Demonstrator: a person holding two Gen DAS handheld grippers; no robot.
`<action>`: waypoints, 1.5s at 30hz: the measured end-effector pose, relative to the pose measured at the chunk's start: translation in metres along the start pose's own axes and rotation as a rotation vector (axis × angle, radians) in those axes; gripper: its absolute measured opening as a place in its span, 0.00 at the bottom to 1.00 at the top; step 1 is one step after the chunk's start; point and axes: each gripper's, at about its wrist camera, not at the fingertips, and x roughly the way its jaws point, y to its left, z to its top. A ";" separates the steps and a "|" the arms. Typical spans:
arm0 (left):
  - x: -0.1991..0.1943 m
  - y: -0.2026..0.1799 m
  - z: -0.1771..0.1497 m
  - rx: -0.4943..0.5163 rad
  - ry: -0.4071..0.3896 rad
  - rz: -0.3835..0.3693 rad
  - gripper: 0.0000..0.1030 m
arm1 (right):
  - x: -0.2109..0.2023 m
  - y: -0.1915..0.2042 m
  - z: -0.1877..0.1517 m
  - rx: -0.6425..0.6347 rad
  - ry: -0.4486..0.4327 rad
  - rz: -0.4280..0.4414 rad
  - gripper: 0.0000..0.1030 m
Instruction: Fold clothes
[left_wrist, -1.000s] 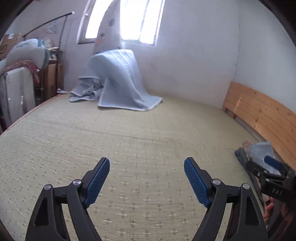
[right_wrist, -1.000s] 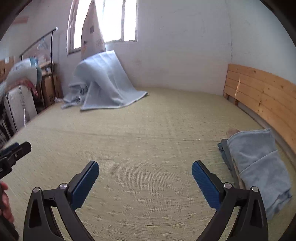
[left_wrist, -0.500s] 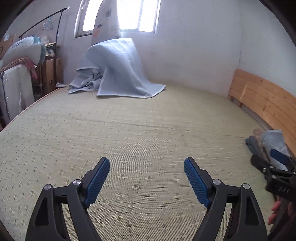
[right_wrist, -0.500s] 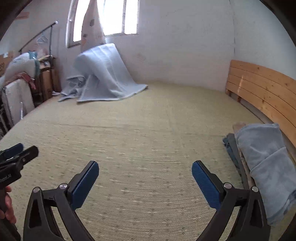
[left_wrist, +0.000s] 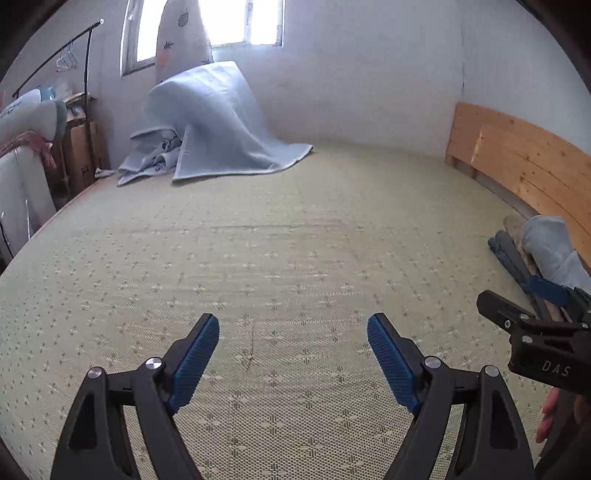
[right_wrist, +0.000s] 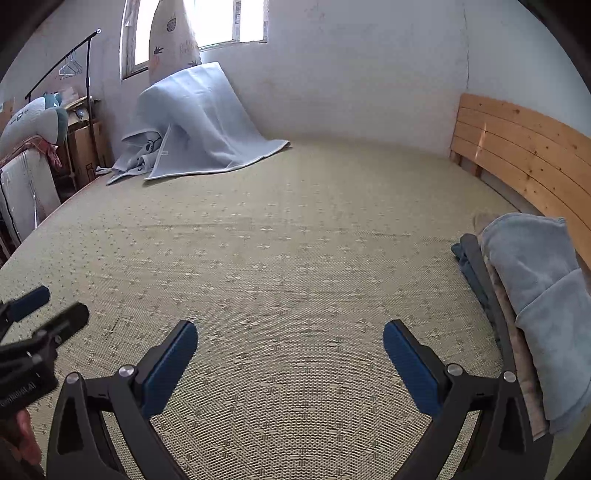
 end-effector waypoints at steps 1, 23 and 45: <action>0.000 0.000 0.000 -0.004 0.004 0.001 0.83 | 0.000 0.000 0.000 -0.002 0.000 -0.001 1.00; -0.003 0.008 -0.005 -0.020 0.011 0.048 0.83 | 0.011 0.009 -0.007 0.000 0.039 -0.019 1.00; 0.008 0.008 0.003 -0.016 0.009 0.046 0.84 | 0.012 0.010 -0.010 0.003 0.046 -0.012 1.00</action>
